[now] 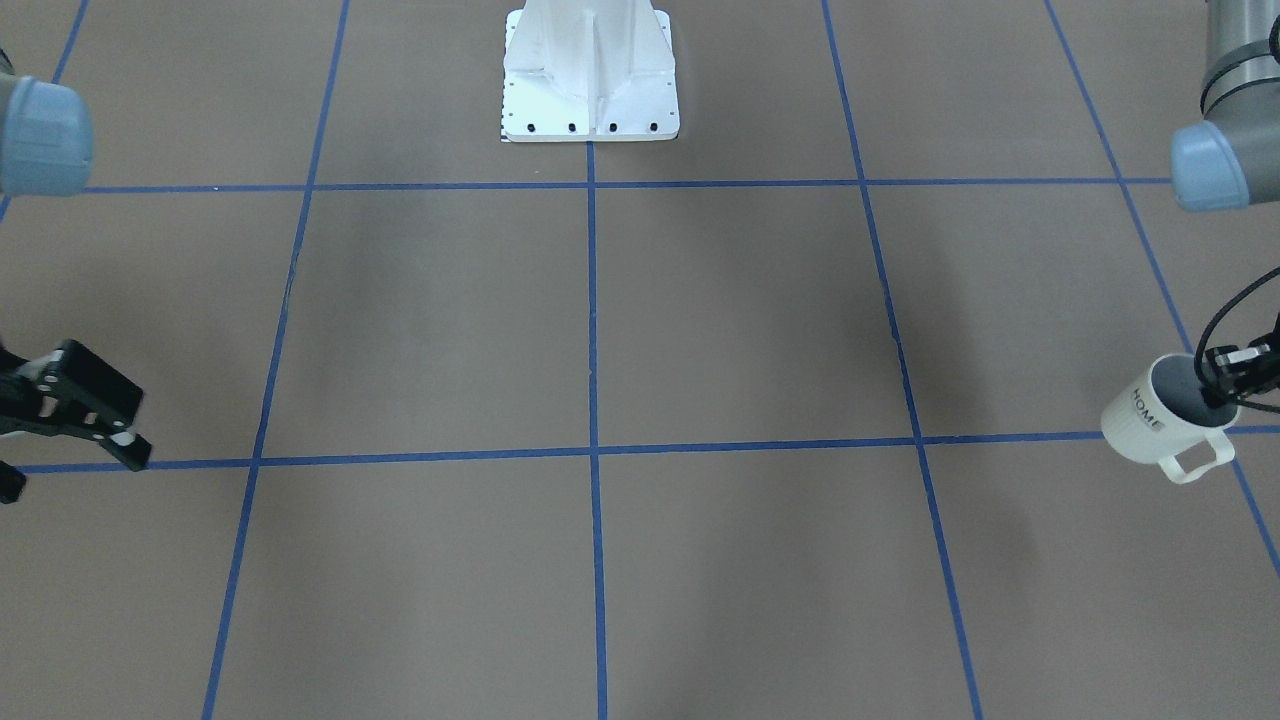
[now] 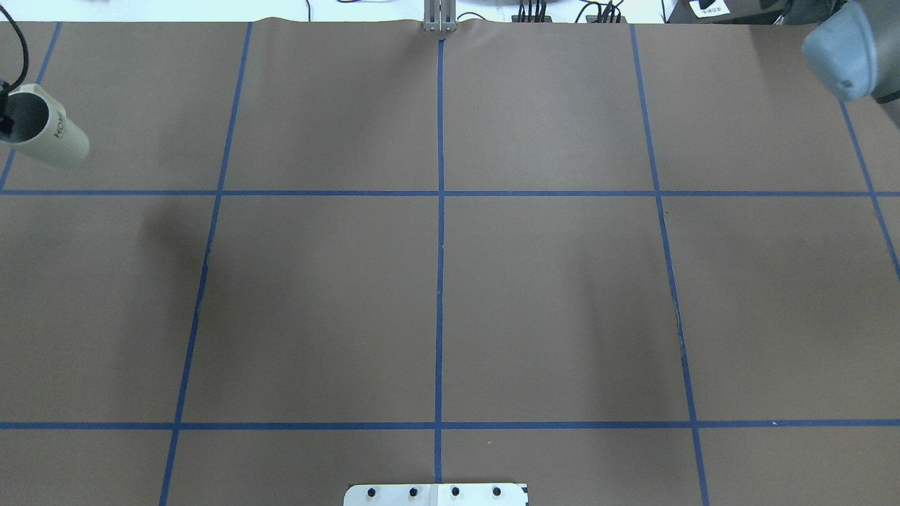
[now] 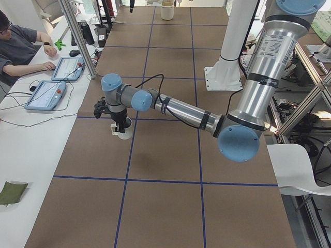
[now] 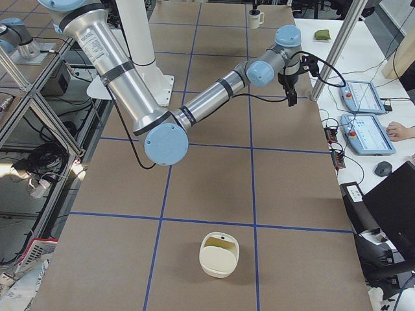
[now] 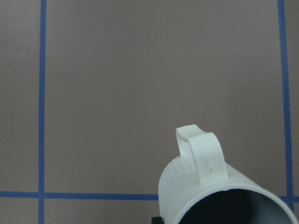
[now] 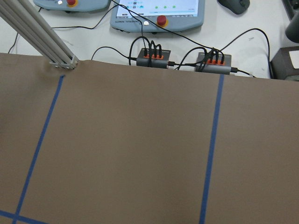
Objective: Left arm hands cup to right arm to dump lemon
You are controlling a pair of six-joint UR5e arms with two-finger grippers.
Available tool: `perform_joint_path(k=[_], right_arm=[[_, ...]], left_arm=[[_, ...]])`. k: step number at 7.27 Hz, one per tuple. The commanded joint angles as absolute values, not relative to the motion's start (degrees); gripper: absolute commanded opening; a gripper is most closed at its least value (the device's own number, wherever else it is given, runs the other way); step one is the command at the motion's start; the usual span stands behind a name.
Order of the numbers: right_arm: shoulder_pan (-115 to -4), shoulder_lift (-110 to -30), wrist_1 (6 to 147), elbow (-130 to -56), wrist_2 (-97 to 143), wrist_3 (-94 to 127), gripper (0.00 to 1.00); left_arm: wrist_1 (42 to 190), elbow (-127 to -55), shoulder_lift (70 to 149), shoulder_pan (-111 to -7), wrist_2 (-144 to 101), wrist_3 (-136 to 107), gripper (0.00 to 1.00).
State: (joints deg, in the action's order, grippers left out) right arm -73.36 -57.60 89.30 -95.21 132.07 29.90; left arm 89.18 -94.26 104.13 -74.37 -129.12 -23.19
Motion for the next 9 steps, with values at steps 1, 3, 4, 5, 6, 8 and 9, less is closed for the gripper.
perform_joint_path(k=[1, 3, 4, 5, 6, 8, 9], right_arm=[[-78.0, -59.7, 108.1, -100.8, 133.3, 13.6, 1.00], [-79.1, -68.3, 114.6, -109.6, 132.7, 9.0, 1.00], [-79.0, -70.5, 114.2, -110.0, 132.6, 9.5, 1.00], [-76.8, -70.4, 114.2, -110.3, 132.5, 10.4, 1.00], [-76.6, -71.8, 114.0, -109.7, 132.0, 12.7, 1.00], [-76.6, -71.9, 114.0, -109.8, 132.5, 13.1, 1.00], [-76.6, -72.0, 114.0, -109.9, 132.4, 13.2, 1.00]], left_arm=[[91.0, -101.0, 97.1, -72.8, -129.6, -29.8, 0.00], [100.9, -103.4, 90.2, -67.2, -129.1, -39.6, 0.00], [103.1, -103.5, 87.8, -65.6, -129.1, -40.6, 0.00], [103.1, -103.5, 86.8, -64.3, -129.1, -40.6, 0.00], [103.0, -103.4, 86.6, -62.6, -129.1, -40.6, 0.00], [103.0, -103.2, 86.6, -59.2, -129.2, -43.8, 0.00], [103.1, -102.8, 86.8, -59.0, -129.5, -43.8, 0.00]])
